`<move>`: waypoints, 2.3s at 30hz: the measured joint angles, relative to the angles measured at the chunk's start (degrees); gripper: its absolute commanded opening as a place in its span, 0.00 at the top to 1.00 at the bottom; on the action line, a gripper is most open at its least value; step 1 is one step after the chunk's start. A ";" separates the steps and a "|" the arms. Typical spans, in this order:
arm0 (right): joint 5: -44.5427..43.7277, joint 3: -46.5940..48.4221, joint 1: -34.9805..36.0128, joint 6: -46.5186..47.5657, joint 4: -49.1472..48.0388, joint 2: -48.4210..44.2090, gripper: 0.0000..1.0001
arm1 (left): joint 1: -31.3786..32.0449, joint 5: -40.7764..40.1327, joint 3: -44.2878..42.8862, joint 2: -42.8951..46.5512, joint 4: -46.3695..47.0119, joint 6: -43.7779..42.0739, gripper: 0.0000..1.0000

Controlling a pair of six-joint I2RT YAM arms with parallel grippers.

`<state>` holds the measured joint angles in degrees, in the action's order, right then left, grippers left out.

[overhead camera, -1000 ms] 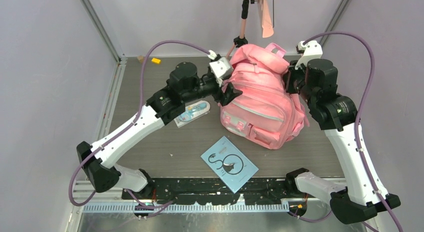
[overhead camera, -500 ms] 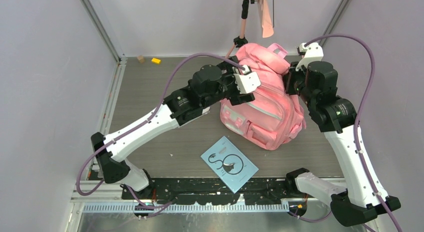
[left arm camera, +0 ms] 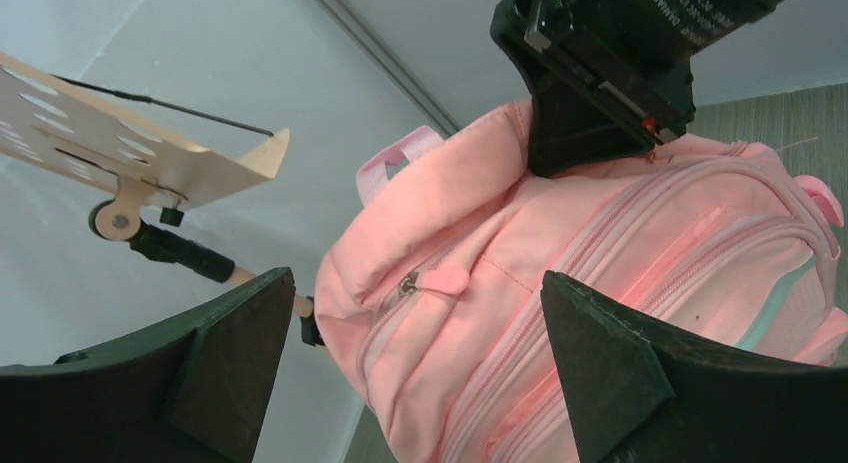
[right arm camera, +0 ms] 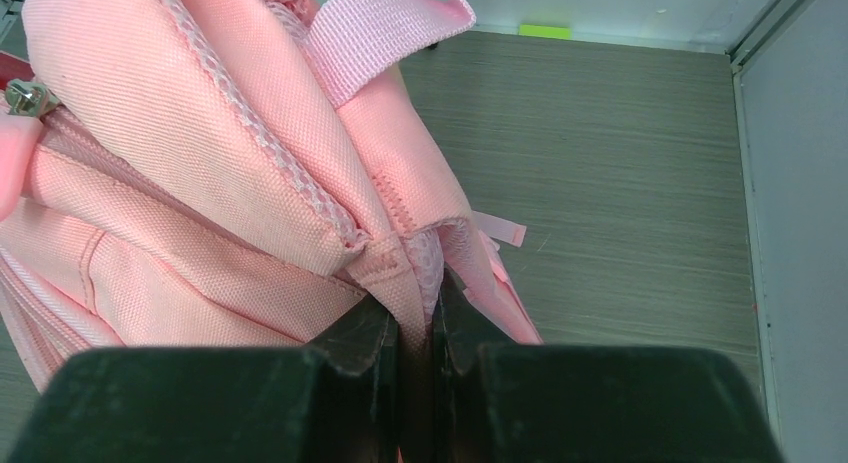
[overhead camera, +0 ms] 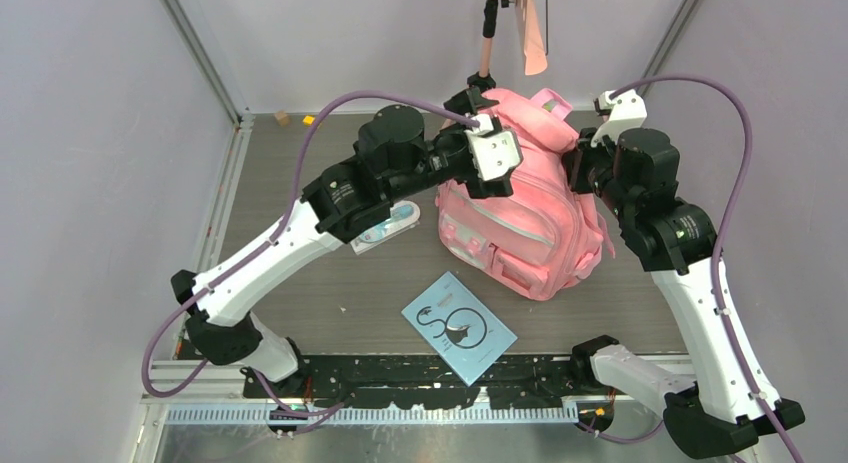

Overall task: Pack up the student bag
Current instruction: Zip the student bag at the center of the board.

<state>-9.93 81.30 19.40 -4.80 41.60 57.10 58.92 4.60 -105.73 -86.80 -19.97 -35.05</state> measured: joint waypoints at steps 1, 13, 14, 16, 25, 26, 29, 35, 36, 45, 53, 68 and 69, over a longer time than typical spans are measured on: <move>0.02 -0.02 0.00 -0.02 0.00 -0.02 0.99 | 0.00 0.55 -1.33 -0.46 -0.09 -0.17 0.07; 0.61 -0.24 0.00 -0.09 0.04 -0.61 1.00 | -0.07 1.44 -7.56 -8.94 -6.75 -3.41 0.19; 0.63 -0.24 0.00 -0.09 0.07 -0.61 1.00 | -0.09 1.42 -7.56 -9.22 -7.08 -3.63 0.20; 0.63 -0.24 0.00 -0.09 0.04 -0.61 1.00 | -0.20 1.38 -7.56 -9.51 -7.28 -4.22 0.26; 0.87 -0.24 0.00 -0.11 0.04 -0.59 1.00 | -0.85 1.01 -7.76 -9.51 -7.32 -4.70 0.47; 0.87 -0.24 0.00 -0.13 0.04 -0.61 1.00 | -0.98 1.01 -7.76 -9.51 -7.32 -4.68 0.48; 0.87 -0.24 0.00 -0.13 0.02 -0.59 1.00 | -1.36 1.01 -7.76 -9.51 -7.30 -4.50 0.56; 0.87 -0.26 0.00 -0.22 0.02 -0.61 1.00 | -1.77 1.03 -8.02 -9.51 -7.30 -4.15 0.80; 0.87 -0.26 0.00 -0.24 0.02 -0.61 1.00 | -1.86 1.03 -8.17 -9.51 -7.26 -4.07 0.83; 0.83 -0.46 0.00 -0.33 -0.11 -0.70 1.00 | -3.63 1.36 -8.74 -9.51 -5.09 1.09 1.00; 0.57 -1.07 0.00 -0.79 -0.92 -0.94 1.00 | -9.88 4.17 -9.18 -9.51 -3.10 20.48 1.00; -0.13 -1.77 0.28 -1.36 -1.68 -1.38 1.00 | -25.55 12.15 3.58 -6.47 11.43 58.71 1.00; -0.13 -1.84 0.28 -1.36 -1.68 -1.49 1.00 | -25.99 12.44 3.80 -6.47 11.87 59.87 1.00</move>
<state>-10.07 79.46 19.68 -6.15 39.92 55.61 32.93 17.04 -101.93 -93.27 -8.10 24.82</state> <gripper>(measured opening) 0.158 0.065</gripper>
